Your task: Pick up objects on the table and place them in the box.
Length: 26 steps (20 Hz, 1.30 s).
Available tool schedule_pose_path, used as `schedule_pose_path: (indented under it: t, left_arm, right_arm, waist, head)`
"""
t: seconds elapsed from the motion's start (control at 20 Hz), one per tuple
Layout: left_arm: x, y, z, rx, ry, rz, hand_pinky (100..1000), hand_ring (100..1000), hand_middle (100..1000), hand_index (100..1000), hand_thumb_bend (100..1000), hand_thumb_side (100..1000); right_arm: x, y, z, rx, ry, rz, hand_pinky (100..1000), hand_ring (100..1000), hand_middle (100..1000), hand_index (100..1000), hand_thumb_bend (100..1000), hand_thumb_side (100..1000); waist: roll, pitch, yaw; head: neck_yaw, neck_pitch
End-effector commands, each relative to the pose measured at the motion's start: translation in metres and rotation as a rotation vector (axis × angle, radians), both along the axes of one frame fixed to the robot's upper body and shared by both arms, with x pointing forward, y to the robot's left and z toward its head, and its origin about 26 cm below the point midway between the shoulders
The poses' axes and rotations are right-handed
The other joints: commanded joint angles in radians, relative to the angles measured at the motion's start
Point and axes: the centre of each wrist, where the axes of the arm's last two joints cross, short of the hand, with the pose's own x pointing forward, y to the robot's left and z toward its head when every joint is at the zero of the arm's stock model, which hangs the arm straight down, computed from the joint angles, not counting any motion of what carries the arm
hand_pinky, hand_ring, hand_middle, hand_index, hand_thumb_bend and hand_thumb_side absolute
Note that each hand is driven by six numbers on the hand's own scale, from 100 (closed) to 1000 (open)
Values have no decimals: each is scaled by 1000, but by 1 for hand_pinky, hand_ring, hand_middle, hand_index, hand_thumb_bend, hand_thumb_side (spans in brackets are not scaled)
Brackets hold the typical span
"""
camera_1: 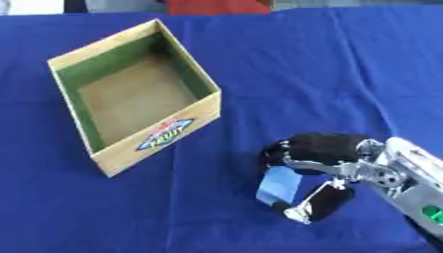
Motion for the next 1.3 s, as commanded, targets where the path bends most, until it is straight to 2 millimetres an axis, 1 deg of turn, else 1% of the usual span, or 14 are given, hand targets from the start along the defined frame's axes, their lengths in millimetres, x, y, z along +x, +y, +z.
schedule_pose_path:
  t: [0.05,0.1,0.15,0.25,0.3,0.4,0.55,0.6,0.75,0.8,0.95,1.1,1.25,1.3]
  left_arm:
    - [-1,1,8,4,-23,-6,788,813,744,861,377,1000]
    - [-1,0,8,3,-23,-6,789,813,743,860,377,1000]
    - [-1,0,8,3,-23,-6,789,813,743,860,377,1000]
    - [-1,1,7,2,-23,-5,788,813,742,859,375,1000]
    - [-1,0,7,1,-23,-5,788,813,742,858,375,1000]
    - [-1,0,7,0,-23,-7,788,813,741,856,374,1000]
    - [-1,0,8,-1,-25,-8,789,813,740,852,372,1000]
    - [-1,0,8,-2,-25,-9,790,813,739,849,370,1000]
    - [-1,0,8,-2,-24,-9,792,814,738,846,369,1000]
    - [-1,0,8,-2,-24,-9,794,815,737,843,367,1000]
    - [-1,0,8,-3,-25,-9,796,815,735,836,364,1000]
    - [-1,1,8,-2,-26,-10,798,817,732,817,359,1000]
    - [-1,1,8,-1,-25,-10,798,816,728,811,359,1000]
    - [-1,1,8,0,-25,-10,798,816,727,810,359,1000]
  right_arm:
    - [3,-7,2,0,-10,-19,714,805,836,814,223,411]
    - [5,-9,0,3,-4,-32,765,834,847,821,234,411]
    - [6,-11,-3,6,0,-47,781,848,859,832,243,418]
    - [8,-14,-7,4,5,-66,773,876,903,867,258,467]
    - [9,-15,-9,-7,8,-73,746,874,917,876,263,486]
    - [10,-16,-12,-33,14,-78,666,828,883,877,266,487]
    - [12,-17,-16,-46,22,-90,600,775,847,857,269,475]
    - [12,-17,-17,-42,22,-92,545,740,829,822,252,468]
    - [12,-16,-17,-9,10,-84,557,743,804,798,236,452]
    - [12,-16,-17,2,7,-82,572,778,793,788,223,445]
    - [10,-14,-13,49,-18,-68,568,790,785,760,186,410]
    - [8,-12,-8,96,-41,-61,551,775,767,720,100,356]
    - [5,-10,-2,136,-54,-54,563,778,771,716,100,335]
    - [4,-9,1,145,-57,-49,569,779,772,716,100,360]
  waist:
    - [1,-12,-1]
    - [1,-12,-1]
    - [2,-12,-2]
    - [3,-11,-2]
    - [3,-10,-2]
    - [4,-9,-2]
    - [5,-7,-3]
    - [5,-7,-3]
    - [6,-7,-3]
    - [6,-8,-3]
    - [6,-9,-4]
    - [4,-10,-5]
    - [3,-12,-6]
    - [2,-12,-6]
  head:
    - [2,-9]
    - [2,-9]
    - [3,-10]
    - [4,-11]
    - [4,-12]
    - [3,-14]
    - [3,-16]
    - [3,-16]
    - [3,-16]
    - [2,-16]
    - [3,-18]
    - [4,-18]
    - [8,-19]
    - [9,-19]
